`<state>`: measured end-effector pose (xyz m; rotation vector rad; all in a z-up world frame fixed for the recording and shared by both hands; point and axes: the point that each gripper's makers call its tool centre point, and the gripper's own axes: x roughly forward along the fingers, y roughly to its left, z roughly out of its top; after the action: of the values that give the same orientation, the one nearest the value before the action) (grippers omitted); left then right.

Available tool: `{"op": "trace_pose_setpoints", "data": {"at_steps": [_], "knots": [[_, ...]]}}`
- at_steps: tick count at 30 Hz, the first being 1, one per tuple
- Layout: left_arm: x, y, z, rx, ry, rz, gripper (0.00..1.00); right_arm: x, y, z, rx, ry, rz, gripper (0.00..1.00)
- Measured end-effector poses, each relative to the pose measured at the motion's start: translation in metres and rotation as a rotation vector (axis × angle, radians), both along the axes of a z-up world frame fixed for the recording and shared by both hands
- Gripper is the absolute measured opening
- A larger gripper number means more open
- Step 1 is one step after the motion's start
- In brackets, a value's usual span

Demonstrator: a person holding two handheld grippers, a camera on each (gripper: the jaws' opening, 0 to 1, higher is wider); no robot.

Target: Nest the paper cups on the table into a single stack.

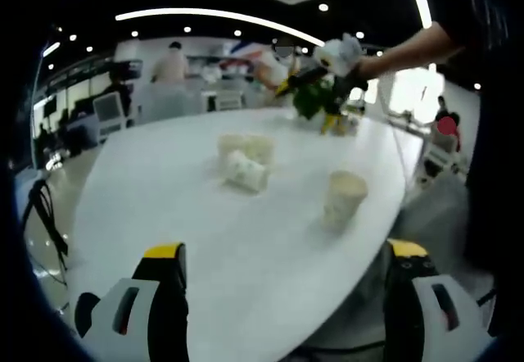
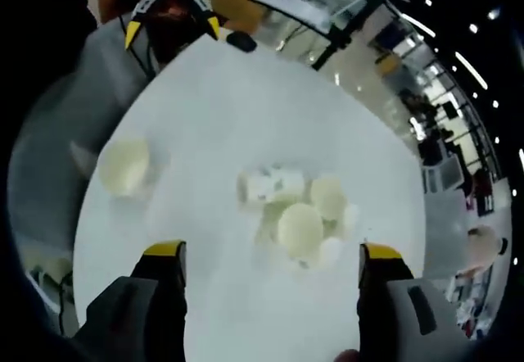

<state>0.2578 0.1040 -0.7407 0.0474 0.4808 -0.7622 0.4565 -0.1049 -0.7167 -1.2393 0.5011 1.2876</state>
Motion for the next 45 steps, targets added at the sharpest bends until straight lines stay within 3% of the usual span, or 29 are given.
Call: {"op": "trace_pose_setpoints", "data": {"at_steps": [21, 33, 45], "knots": [[0.004, 0.013, -0.006, 0.000, 0.020, 0.043, 0.99, 0.020, 0.017, -0.036, -0.053, 0.071, 0.027, 0.69], [0.004, 0.013, -0.011, -0.009, 0.027, 0.052, 0.99, 0.019, 0.012, -0.053, -0.092, 0.146, 0.039, 0.43], [0.006, 0.017, -0.013, -0.010, 0.035, 0.063, 0.99, 0.018, 0.013, -0.061, -0.115, 0.186, 0.046, 0.26]]}}
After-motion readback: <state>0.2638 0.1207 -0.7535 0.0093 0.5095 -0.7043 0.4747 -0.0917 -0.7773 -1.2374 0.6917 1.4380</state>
